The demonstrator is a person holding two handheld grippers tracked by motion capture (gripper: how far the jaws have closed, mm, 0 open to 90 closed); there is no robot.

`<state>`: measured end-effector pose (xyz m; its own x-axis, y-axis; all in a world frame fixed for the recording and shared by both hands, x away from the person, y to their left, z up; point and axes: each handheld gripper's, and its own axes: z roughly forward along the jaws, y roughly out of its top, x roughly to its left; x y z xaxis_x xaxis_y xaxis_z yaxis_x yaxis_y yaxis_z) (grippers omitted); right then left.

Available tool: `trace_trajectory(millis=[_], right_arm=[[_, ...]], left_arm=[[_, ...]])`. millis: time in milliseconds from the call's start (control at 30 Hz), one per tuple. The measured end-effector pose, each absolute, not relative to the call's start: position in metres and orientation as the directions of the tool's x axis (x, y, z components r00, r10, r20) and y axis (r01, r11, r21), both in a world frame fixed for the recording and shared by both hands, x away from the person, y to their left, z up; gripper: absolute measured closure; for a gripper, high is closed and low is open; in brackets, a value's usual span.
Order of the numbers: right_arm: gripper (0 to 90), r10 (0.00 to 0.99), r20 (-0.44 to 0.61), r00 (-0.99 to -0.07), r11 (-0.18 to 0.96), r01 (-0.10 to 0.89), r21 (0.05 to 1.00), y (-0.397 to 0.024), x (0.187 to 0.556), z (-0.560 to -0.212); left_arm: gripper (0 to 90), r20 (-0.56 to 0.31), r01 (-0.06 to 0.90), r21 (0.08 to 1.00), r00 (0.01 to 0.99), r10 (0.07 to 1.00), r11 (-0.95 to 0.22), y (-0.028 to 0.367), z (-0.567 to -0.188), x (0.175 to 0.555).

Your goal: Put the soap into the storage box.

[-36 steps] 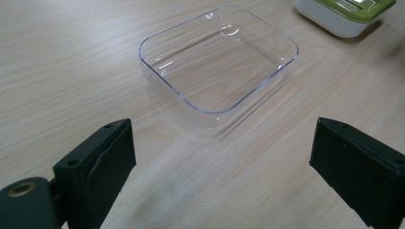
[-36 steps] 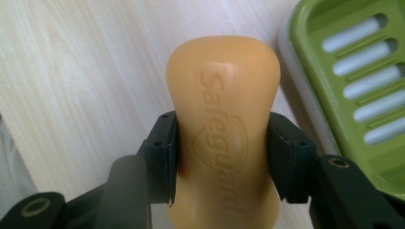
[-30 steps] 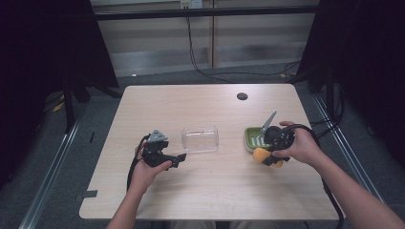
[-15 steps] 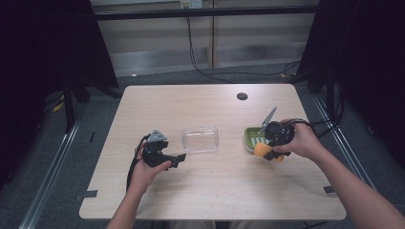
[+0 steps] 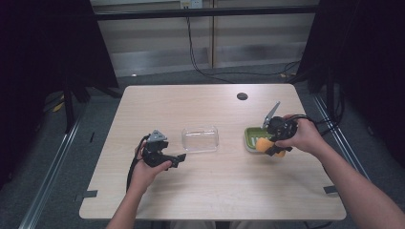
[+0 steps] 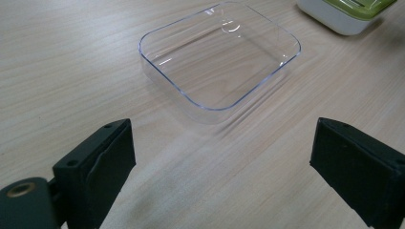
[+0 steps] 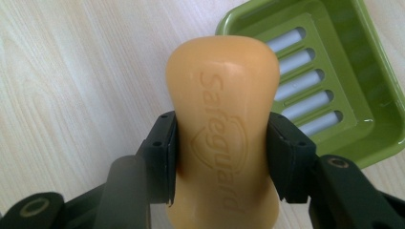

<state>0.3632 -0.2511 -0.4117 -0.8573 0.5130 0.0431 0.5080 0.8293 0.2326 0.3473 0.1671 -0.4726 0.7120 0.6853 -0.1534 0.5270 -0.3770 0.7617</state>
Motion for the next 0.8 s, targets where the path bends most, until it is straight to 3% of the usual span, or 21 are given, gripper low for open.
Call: trace_trajectory(millis=[800], right_arm=[[50.1, 0.525, 0.029, -0.851, 0.826, 0.517, 0.225, -0.258, 0.379, -0.412]], left_arm=[[7.7, -0.154, 0.527, 0.763, 0.71, 0.688, -0.373, 0.169, -0.472, 0.348]])
